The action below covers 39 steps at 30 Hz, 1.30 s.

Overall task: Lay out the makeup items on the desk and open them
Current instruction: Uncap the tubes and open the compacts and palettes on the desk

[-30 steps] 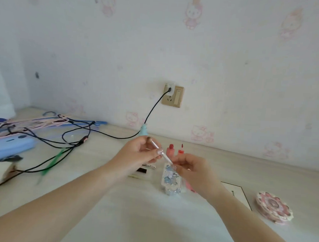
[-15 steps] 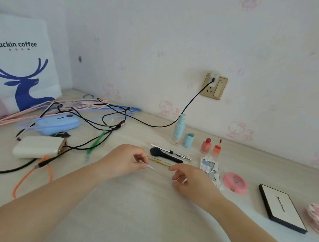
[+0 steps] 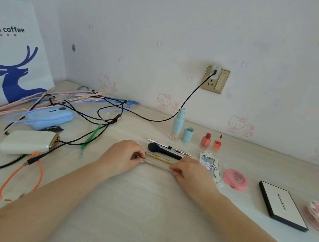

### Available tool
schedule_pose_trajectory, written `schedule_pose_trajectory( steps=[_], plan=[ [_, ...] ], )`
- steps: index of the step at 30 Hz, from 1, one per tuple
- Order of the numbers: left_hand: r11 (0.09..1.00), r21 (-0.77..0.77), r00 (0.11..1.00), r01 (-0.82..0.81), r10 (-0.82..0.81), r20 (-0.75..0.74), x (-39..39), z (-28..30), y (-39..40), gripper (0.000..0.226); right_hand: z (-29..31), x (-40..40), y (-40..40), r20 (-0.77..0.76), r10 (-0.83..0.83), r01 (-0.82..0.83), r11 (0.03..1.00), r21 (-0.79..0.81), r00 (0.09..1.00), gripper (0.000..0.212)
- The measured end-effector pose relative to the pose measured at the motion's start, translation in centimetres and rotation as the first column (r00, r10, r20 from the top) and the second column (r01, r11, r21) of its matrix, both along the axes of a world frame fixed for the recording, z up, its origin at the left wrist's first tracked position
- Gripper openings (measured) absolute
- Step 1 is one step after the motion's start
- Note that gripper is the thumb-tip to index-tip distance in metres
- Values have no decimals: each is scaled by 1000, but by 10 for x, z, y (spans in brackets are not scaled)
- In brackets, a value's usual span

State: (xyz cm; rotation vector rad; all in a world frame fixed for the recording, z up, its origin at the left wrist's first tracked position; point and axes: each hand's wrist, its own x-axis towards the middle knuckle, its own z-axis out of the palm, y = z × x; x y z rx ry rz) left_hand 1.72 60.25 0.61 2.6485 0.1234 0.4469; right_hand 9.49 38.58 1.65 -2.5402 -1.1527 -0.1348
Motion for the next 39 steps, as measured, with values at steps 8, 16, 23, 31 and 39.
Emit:
schedule_pose_trajectory(
  steps=[8, 16, 23, 31, 39],
  plan=[
    [1000, -20, 995, 19, -17, 98, 2, 0, -4, 15, 3, 5, -13, -25, -50, 51, 997, 57, 998, 34],
    [880, -410, 970, 240, -201, 137, 24, 28, -81, 15, 16, 12, -61, -129, -292, 311, 935, 169, 948, 71],
    [673, -729, 961, 126, -264, -78, 46, 33, -151, 49, 1, 9, -62, -212, -280, 320, 929, 188, 936, 85],
    [697, -715, 969, 51, -208, -133, 53, 33, -164, 67, -10, 15, -54, -235, -280, 314, 942, 122, 931, 89],
    [591, -805, 988, 49, -149, -49, 50, 38, -173, 59, -4, 15, -62, -356, -253, 378, 859, 346, 900, 67]
  ],
)
